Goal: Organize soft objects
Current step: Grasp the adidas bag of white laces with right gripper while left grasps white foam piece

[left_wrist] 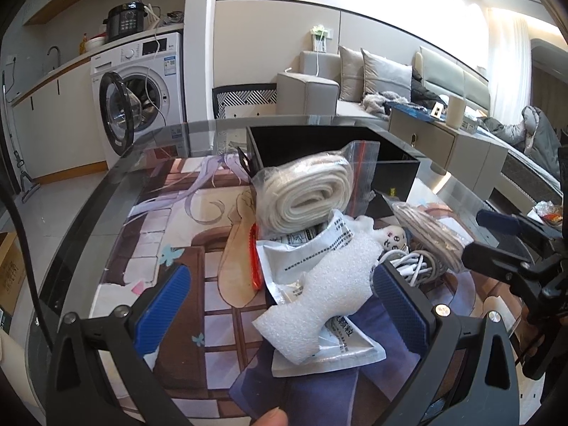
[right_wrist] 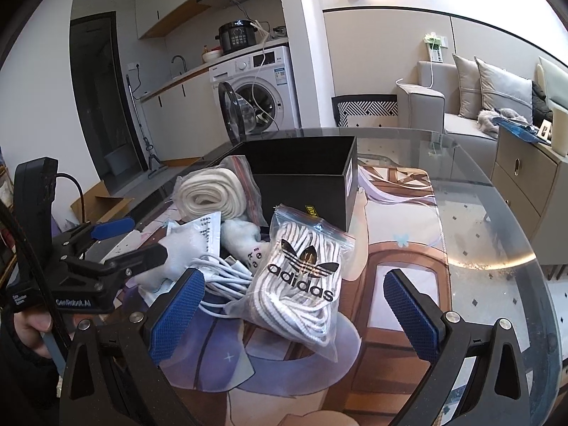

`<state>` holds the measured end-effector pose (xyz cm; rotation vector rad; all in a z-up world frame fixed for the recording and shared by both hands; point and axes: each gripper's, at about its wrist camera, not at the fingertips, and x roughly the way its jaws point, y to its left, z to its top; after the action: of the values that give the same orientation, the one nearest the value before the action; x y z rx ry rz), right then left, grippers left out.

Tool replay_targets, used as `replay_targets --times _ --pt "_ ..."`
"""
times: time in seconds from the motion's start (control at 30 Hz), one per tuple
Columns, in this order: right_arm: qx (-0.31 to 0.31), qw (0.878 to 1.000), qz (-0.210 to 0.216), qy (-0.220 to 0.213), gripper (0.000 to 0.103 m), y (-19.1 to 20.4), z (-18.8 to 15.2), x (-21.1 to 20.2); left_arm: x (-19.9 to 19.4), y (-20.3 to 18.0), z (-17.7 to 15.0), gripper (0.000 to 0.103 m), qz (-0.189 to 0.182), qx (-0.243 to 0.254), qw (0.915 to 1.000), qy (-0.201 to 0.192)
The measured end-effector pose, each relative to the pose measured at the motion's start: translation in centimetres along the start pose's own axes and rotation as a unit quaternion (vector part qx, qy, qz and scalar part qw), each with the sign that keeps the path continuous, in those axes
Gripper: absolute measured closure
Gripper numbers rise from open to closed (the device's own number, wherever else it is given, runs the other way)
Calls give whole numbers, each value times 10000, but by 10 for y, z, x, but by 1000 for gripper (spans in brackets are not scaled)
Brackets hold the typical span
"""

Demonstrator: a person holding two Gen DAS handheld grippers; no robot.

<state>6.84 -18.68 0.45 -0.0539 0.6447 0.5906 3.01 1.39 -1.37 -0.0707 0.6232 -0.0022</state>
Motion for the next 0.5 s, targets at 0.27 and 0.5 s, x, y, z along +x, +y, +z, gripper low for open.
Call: replay_targets --times 0.27,0.5 --pt "138 9995 -206 212 0 -7 5 16 9 -3 -4 0 -26 46 9998 196" --pt "395 9979 -217 474 0 -16 9 33 13 1 -6 0 -24 -59 9995 301"
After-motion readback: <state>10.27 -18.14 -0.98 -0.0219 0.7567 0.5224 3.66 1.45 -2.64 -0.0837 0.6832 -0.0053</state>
